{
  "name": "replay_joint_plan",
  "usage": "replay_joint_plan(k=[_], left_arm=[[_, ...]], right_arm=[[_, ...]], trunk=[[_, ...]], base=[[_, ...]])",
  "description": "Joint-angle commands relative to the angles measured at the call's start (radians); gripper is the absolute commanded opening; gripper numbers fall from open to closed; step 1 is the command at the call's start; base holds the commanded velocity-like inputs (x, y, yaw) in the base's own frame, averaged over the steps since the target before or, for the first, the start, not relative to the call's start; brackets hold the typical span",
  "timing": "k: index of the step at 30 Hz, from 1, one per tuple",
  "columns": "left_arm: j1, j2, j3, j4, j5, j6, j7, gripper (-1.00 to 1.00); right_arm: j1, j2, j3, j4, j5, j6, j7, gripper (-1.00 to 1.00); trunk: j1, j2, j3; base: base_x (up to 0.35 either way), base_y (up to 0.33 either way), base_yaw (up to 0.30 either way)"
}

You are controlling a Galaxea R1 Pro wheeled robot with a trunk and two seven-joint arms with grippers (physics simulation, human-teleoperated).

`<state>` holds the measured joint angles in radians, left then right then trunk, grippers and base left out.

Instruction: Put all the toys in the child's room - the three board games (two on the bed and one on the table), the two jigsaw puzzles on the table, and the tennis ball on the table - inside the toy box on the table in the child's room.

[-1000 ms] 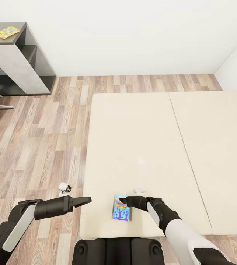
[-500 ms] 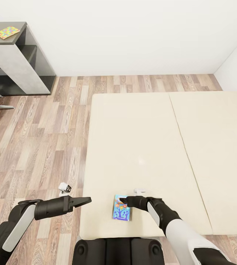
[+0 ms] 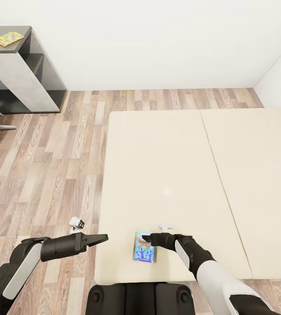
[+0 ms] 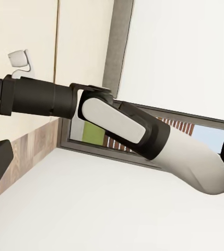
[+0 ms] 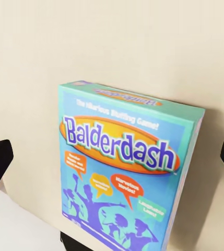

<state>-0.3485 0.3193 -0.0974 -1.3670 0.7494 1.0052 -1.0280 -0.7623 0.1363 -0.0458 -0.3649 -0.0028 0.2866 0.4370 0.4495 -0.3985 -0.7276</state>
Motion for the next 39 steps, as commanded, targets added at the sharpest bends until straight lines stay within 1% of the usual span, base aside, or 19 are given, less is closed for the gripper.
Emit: replay_joint_plan(k=[1,6,12,30,39], left_arm=[[-0.001,0.001,-0.001,0.000,0.002,0.004,-0.001,1.00],[-0.001,0.000,-0.001,0.000,0.002,0.004,-0.001,1.00],[-0.001,0.001,-0.001,0.000,0.002,0.004,-0.001,1.00],[-0.001,0.000,-0.001,0.007,0.002,0.004,-0.001,1.00],[-0.001,0.000,-0.001,0.009,0.001,0.004,-0.001,1.00]], right_arm=[[0.000,0.000,-0.005,-0.002,0.000,0.008,0.003,1.00],[0.000,0.000,-0.005,-0.002,0.000,0.008,0.002,1.00],[0.000,0.000,-0.005,-0.002,0.000,0.009,0.002,1.00],[0.000,0.000,-0.005,-0.002,0.000,0.009,0.002,1.00],[0.000,-0.005,-0.003,-0.003,0.000,0.009,-0.001,1.00]], trunk=[[0.001,-0.002,-0.001],[0.001,-0.002,-0.001],[0.001,-0.002,-0.001],[0.001,-0.002,-0.001],[0.001,-0.002,-0.001]], base=[[0.000,0.026,0.000],[0.000,0.081,0.000],[0.000,0.199,0.000],[0.000,0.141,0.000],[0.000,0.149,0.000]])
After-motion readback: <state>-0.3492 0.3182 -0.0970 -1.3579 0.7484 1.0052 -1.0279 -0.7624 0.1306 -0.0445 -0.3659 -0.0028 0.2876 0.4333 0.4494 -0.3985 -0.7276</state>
